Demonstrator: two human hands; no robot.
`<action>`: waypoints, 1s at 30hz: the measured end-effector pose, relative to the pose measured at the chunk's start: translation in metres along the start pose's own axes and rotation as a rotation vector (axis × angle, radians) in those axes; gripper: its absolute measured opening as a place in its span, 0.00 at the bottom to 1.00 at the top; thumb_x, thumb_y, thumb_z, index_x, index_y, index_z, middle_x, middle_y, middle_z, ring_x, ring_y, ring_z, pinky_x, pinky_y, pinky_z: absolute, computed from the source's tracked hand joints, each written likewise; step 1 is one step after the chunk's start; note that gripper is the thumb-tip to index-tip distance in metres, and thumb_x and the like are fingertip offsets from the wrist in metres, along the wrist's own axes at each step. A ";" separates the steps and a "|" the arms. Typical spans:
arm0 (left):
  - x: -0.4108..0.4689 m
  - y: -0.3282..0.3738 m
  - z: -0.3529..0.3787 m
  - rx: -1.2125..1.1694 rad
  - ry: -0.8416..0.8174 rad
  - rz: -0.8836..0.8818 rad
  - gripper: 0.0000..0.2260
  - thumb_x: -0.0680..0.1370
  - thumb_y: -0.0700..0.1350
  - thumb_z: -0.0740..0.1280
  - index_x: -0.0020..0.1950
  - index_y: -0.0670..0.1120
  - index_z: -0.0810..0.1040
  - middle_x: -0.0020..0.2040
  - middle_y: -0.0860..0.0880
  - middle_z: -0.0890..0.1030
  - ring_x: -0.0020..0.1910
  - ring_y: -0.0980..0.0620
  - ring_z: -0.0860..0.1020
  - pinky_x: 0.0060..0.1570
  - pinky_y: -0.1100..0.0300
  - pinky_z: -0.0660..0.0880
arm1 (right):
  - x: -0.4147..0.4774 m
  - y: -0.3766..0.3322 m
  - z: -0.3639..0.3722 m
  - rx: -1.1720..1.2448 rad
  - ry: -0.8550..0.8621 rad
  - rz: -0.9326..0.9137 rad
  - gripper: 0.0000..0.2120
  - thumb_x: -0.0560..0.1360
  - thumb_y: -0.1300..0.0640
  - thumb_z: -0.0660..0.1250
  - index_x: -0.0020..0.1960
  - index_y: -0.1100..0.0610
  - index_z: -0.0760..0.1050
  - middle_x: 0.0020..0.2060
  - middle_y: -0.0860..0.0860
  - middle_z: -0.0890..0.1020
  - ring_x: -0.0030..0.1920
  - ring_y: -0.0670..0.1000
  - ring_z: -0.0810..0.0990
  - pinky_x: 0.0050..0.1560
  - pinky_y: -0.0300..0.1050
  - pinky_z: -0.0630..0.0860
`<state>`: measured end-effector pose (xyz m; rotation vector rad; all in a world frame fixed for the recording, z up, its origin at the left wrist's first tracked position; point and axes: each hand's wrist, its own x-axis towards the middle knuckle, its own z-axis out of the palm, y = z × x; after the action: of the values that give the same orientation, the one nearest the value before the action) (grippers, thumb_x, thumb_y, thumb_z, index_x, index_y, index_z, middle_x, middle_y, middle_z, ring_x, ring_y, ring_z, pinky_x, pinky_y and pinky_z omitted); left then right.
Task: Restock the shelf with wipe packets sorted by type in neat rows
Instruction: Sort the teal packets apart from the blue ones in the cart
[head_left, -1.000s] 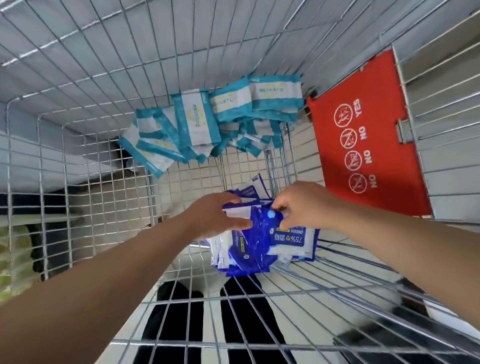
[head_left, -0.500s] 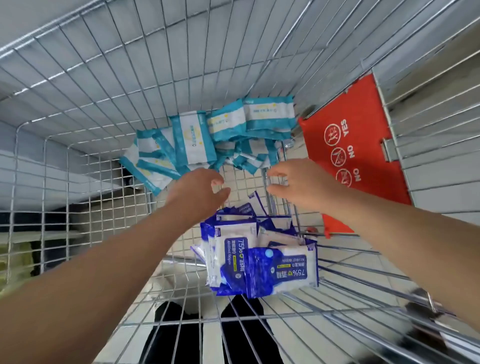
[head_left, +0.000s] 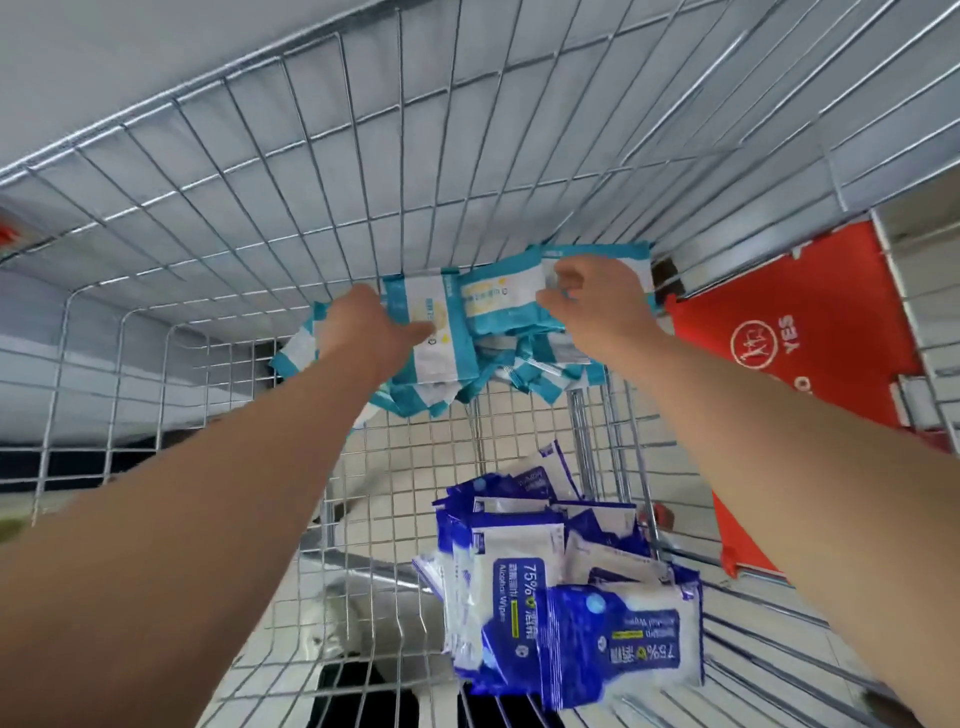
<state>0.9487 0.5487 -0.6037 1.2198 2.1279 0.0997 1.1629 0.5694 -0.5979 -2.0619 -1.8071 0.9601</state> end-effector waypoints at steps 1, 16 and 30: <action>0.006 0.000 0.004 -0.026 -0.002 -0.011 0.27 0.70 0.57 0.74 0.60 0.42 0.73 0.51 0.46 0.80 0.51 0.44 0.79 0.40 0.56 0.70 | 0.004 -0.003 0.005 0.038 0.013 0.015 0.20 0.74 0.54 0.70 0.61 0.64 0.75 0.57 0.57 0.81 0.56 0.56 0.79 0.60 0.53 0.74; 0.012 -0.038 -0.010 -0.592 -0.154 -0.043 0.08 0.74 0.42 0.72 0.52 0.46 0.79 0.47 0.48 0.82 0.41 0.52 0.79 0.39 0.60 0.74 | 0.014 -0.027 0.005 0.178 -0.056 0.177 0.03 0.71 0.65 0.63 0.38 0.62 0.73 0.28 0.51 0.72 0.28 0.49 0.69 0.26 0.38 0.63; -0.012 -0.053 -0.009 -0.830 -0.198 -0.186 0.06 0.81 0.48 0.59 0.53 0.51 0.75 0.53 0.46 0.81 0.53 0.44 0.80 0.58 0.42 0.76 | -0.012 -0.021 -0.007 0.358 -0.074 0.224 0.14 0.76 0.68 0.58 0.60 0.59 0.72 0.52 0.53 0.80 0.45 0.46 0.80 0.29 0.35 0.78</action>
<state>0.9083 0.5117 -0.6107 0.5119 1.7196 0.6738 1.1506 0.5640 -0.5767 -2.0458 -1.3304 1.3249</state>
